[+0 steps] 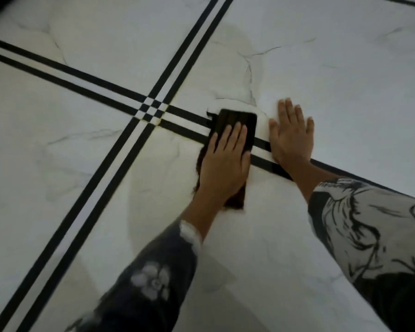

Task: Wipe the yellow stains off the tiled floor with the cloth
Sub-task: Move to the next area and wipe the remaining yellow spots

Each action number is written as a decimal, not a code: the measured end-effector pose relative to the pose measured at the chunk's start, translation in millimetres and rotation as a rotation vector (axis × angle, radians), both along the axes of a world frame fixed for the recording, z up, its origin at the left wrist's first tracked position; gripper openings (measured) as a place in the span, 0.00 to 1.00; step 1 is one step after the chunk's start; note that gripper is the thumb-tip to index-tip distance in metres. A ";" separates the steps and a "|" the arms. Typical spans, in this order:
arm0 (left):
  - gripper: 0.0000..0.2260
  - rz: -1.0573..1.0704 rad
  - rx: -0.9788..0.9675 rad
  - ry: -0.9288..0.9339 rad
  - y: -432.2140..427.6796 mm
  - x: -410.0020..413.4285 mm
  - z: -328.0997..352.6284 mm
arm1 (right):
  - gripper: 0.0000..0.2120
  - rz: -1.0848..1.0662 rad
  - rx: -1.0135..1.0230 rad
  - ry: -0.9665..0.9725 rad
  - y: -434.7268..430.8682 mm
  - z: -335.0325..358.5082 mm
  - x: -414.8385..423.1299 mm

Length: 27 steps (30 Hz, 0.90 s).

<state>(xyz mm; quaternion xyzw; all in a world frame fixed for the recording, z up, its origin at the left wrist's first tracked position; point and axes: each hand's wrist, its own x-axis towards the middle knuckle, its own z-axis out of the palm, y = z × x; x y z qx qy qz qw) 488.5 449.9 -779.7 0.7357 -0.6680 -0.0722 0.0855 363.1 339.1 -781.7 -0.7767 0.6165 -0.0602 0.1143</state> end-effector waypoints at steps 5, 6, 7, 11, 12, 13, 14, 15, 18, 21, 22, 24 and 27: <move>0.27 0.278 0.075 -0.022 75.3 85.0 3.1 | 0.25 -0.098 0.054 0.041 15.4 8.5 8.6; 0.27 0.351 0.074 -0.041 60.1 102.4 3.3 | 0.26 -0.142 0.053 0.042 23.1 9.9 14.9; 0.27 0.417 0.067 -0.039 43.4 111.2 4.3 | 0.26 -0.169 0.047 0.034 33.5 10.8 22.7; 0.25 0.330 0.049 0.007 42.2 82.3 4.8 | 0.25 -0.042 -0.008 -0.040 86.8 11.0 80.2; 0.25 0.222 0.060 0.009 68.4 73.1 5.1 | 0.24 -0.007 -0.007 -0.055 98.3 10.9 92.4; 0.26 0.144 0.067 0.010 98.0 70.0 5.5 | 0.24 0.020 0.005 -0.063 107.3 9.8 99.4; 0.27 0.133 0.082 0.027 125.8 78.7 5.9 | 0.25 0.045 0.020 -0.060 114.9 7.7 104.9; 0.27 0.182 0.091 0.034 146.7 96.9 6.6 | 0.25 0.065 0.034 -0.048 122.0 5.4 108.5; 0.28 0.527 0.080 -0.042 149.8 168.8 6.8 | 0.27 0.088 0.032 -0.025 131.6 2.2 111.0; 0.30 0.672 0.082 -0.032 89.3 202.3 9.9 | 0.26 0.081 0.019 -0.033 130.4 0.3 112.6; 0.31 0.646 0.094 -0.029 65.7 197.9 9.1 | 0.26 0.077 0.024 -0.041 130.8 0.1 112.3; 0.34 0.501 0.119 -0.027 23.6 175.1 8.3 | 0.25 0.079 0.028 -0.110 130.1 0.1 113.0; 0.35 0.252 0.123 0.003 0.7 129.1 7.3 | 0.24 0.006 0.141 -0.406 128.0 11.4 112.0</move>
